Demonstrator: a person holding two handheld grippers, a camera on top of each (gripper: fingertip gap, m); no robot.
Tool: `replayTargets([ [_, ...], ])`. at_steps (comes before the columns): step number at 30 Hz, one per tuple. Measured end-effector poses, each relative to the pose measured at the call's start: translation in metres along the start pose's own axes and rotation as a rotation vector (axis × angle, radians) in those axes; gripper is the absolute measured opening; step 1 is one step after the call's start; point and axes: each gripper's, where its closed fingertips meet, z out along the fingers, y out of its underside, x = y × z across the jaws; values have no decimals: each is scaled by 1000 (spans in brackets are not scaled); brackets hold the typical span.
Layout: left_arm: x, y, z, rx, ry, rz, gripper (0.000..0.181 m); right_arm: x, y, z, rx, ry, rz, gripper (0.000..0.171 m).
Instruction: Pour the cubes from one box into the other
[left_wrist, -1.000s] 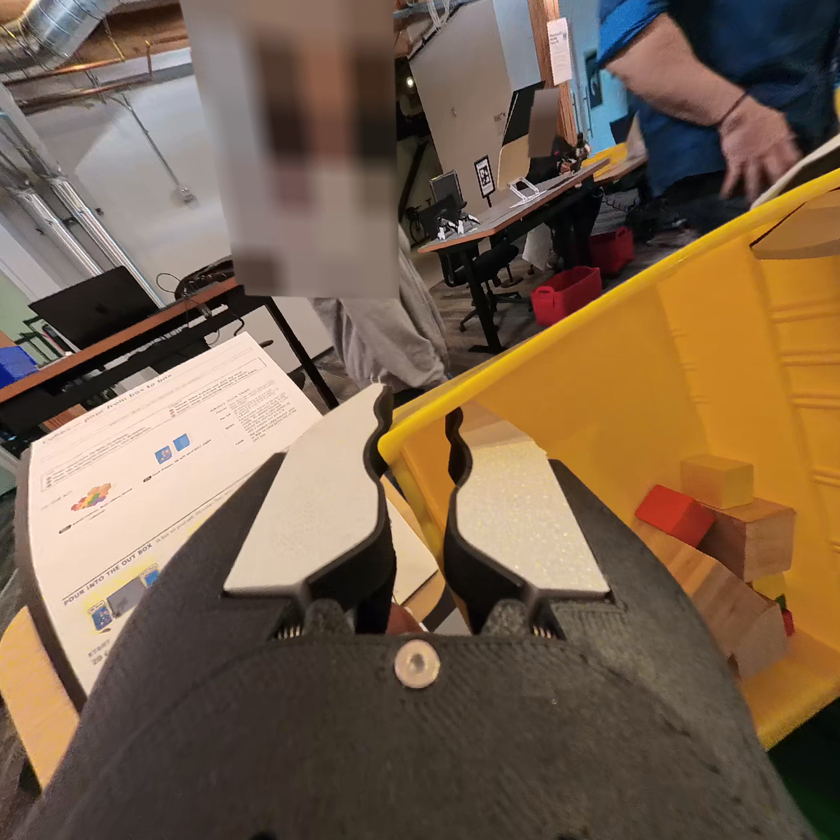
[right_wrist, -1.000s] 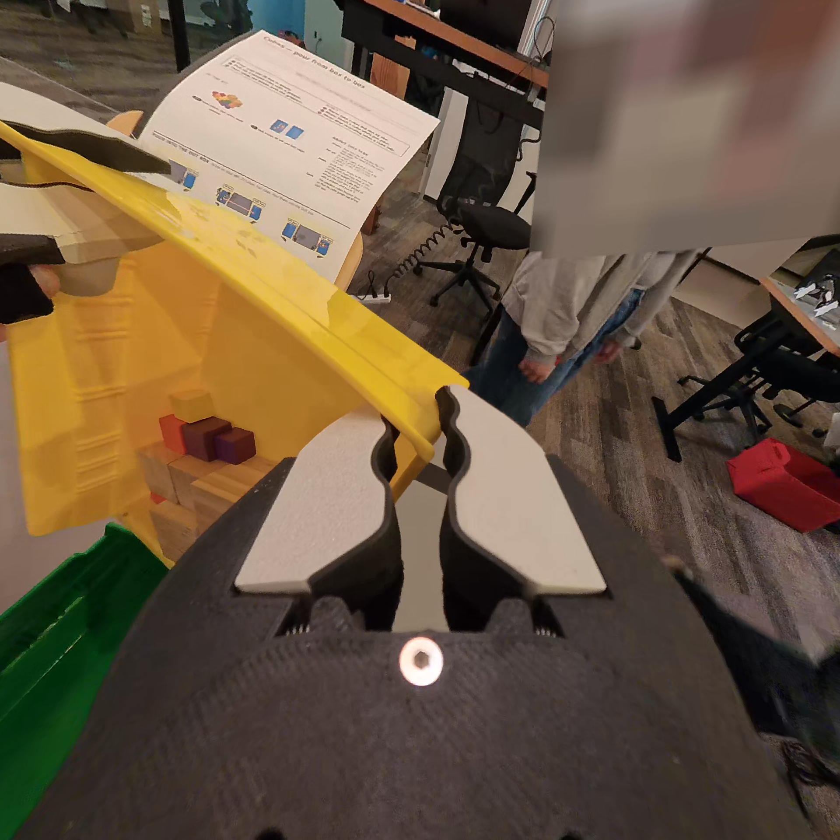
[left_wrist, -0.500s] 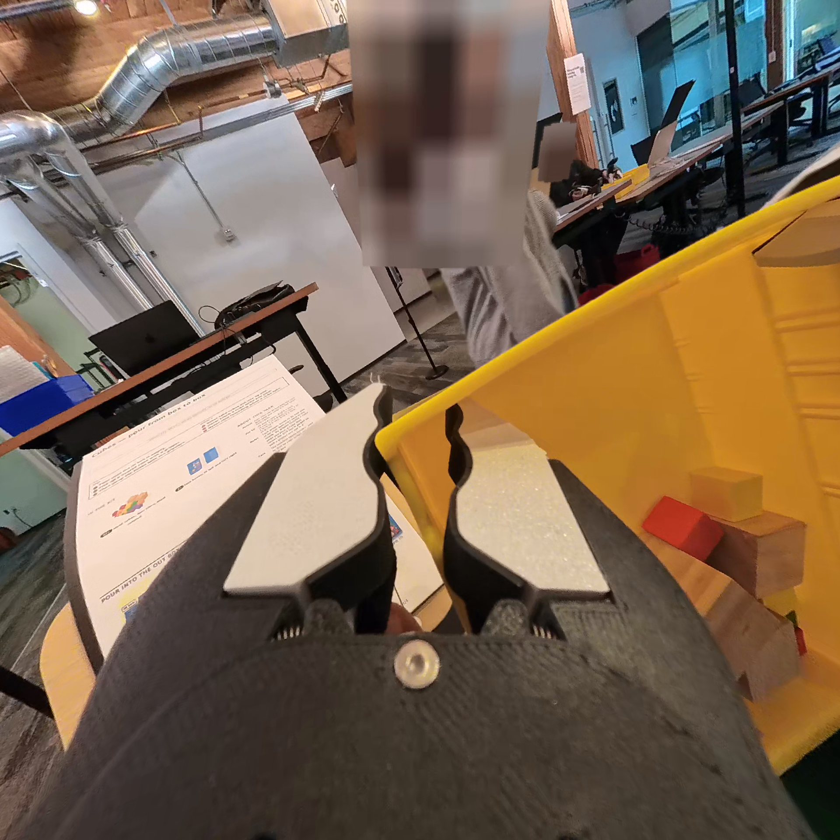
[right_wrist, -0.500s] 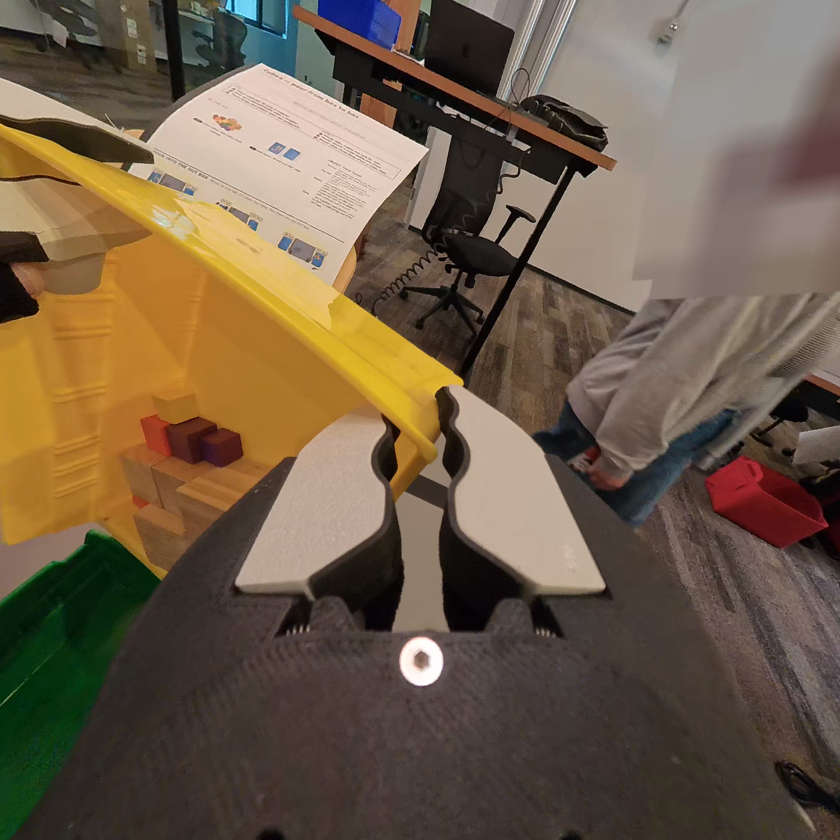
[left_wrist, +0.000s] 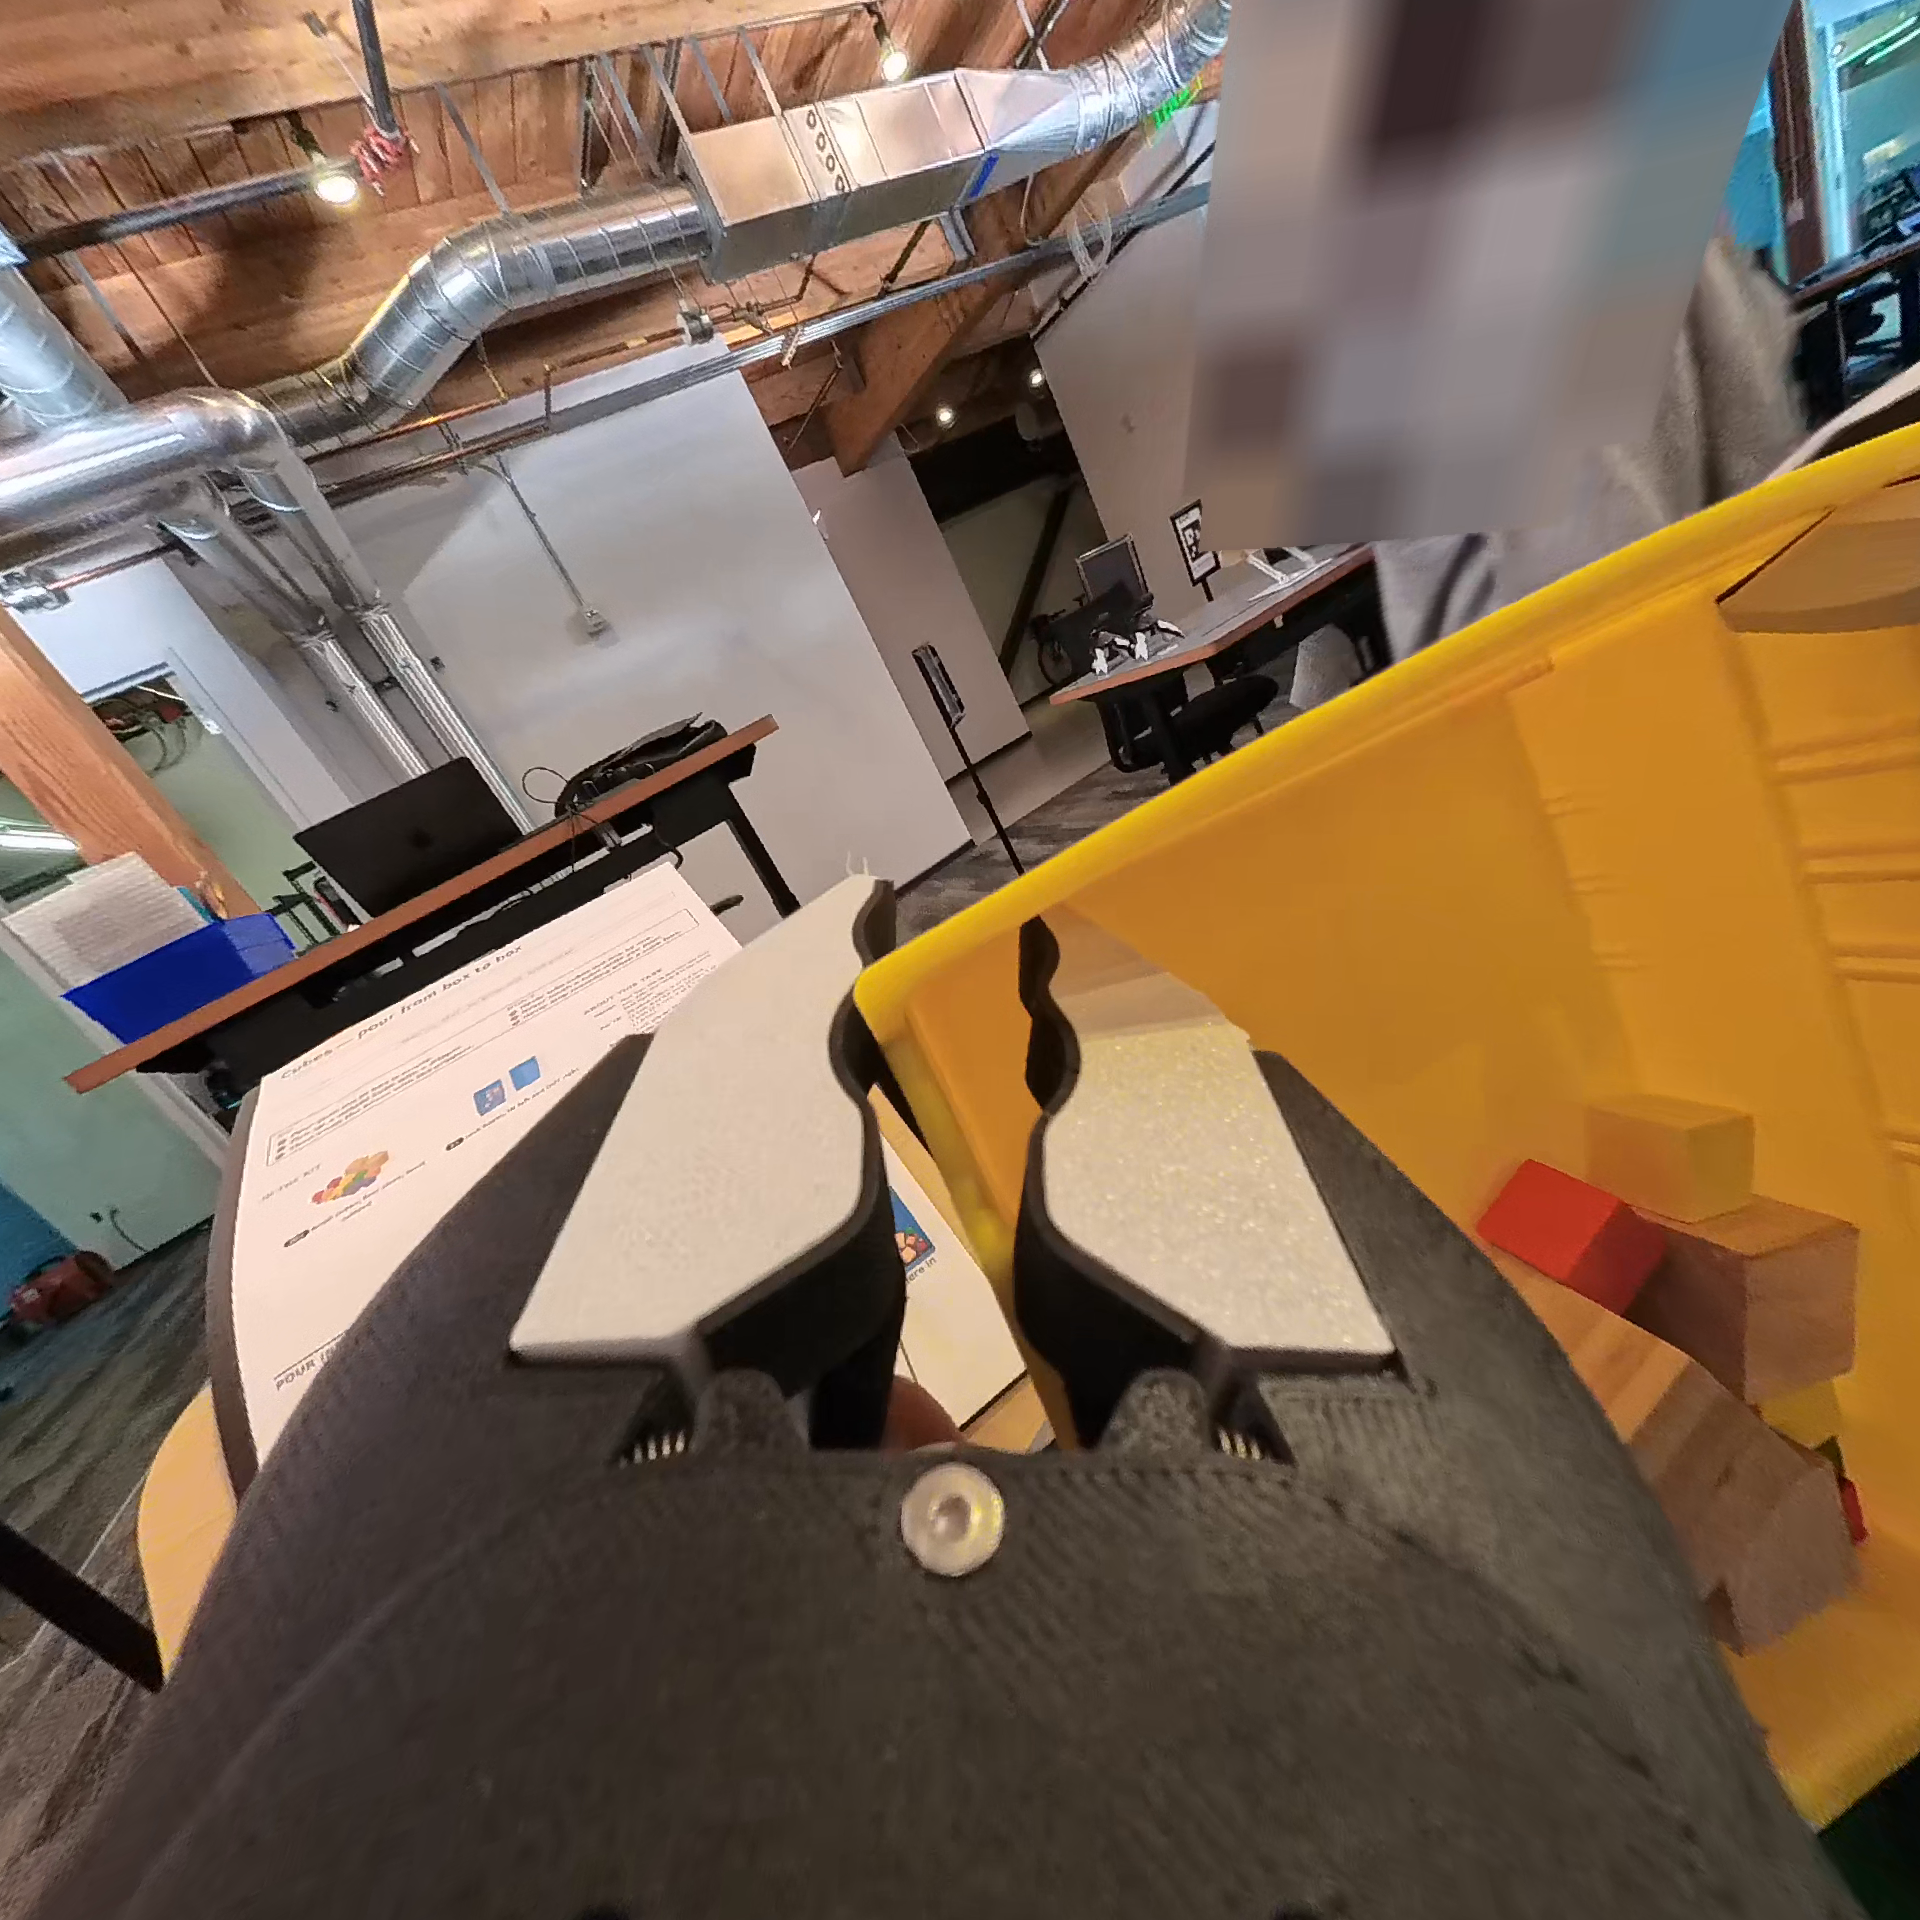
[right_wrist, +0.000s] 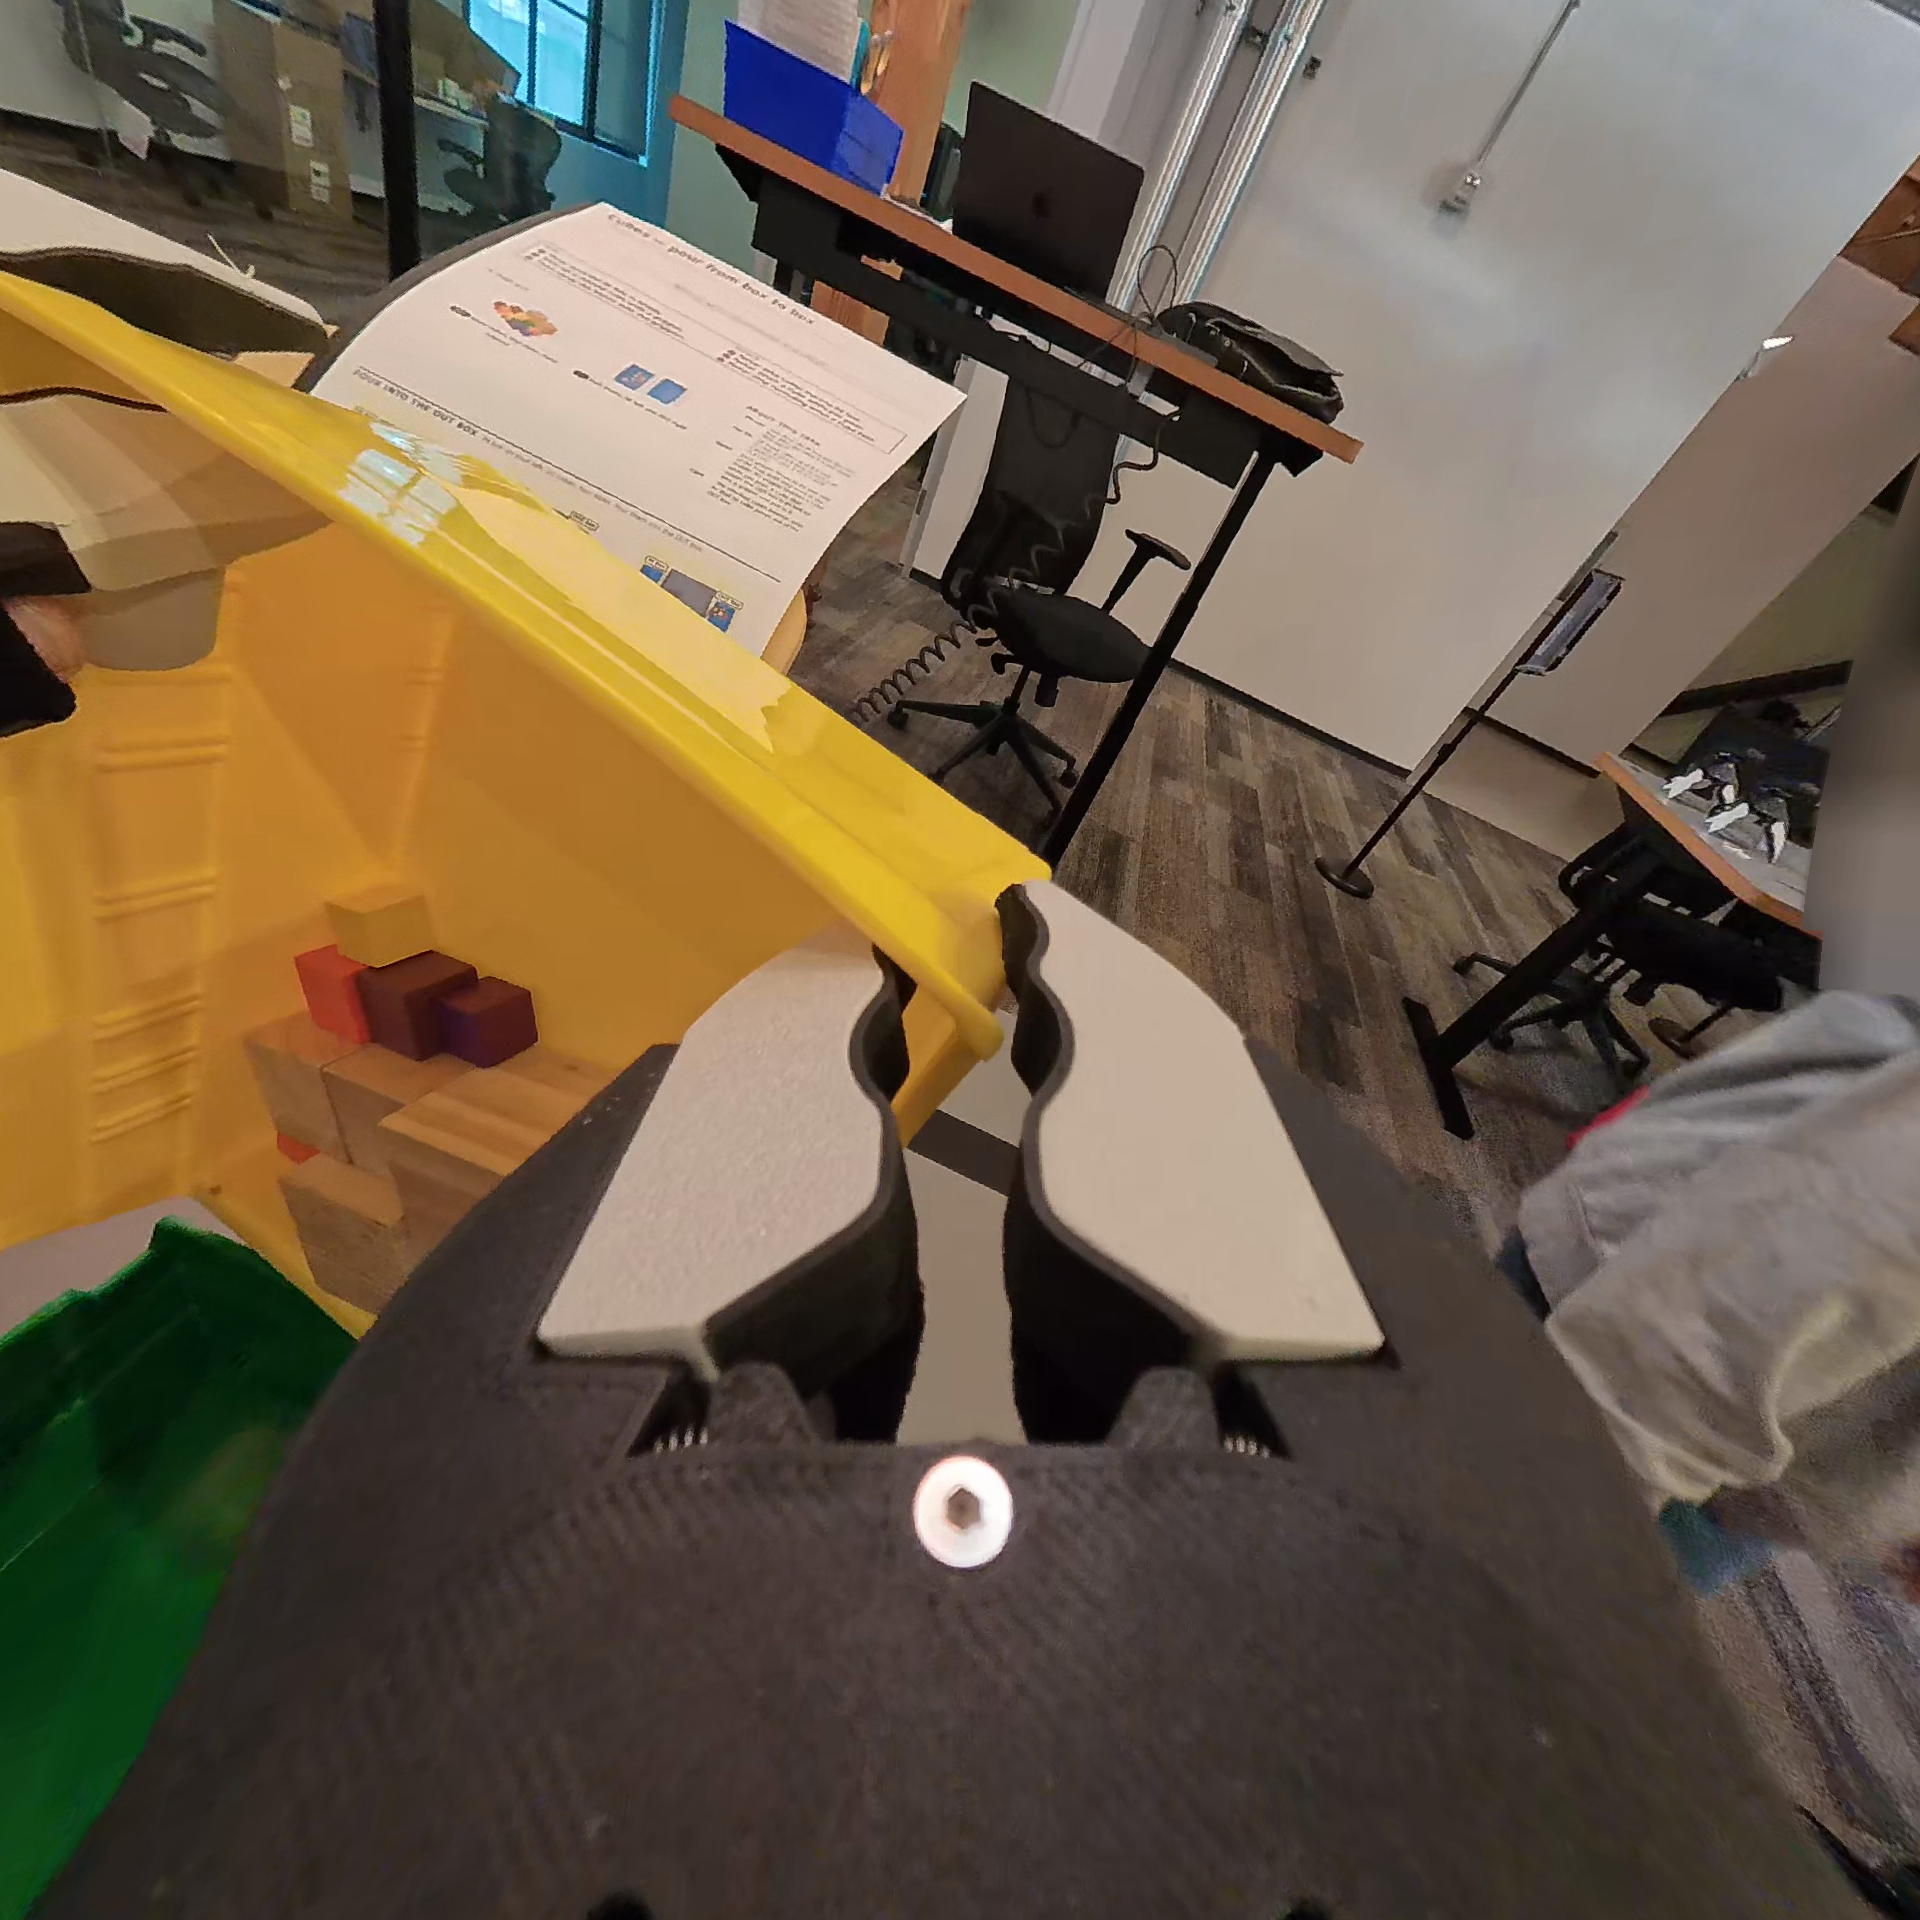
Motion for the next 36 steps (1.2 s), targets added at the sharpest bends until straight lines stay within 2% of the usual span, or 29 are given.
replayTargets([
  [8,1,-4,-4,30,-17,8,22,-1,0,-4,23,16,-6,11],
  [9,2,-5,-5,34,-19,9,22,-1,0,-5,24,18,-8,7],
  [10,2,-5,-5,36,-20,10,22,-1,0,-5,26,19,-10,11],
  [36,3,-15,-21,116,-66,33,23,-5,-6,-20,81,79,-55,11],
])
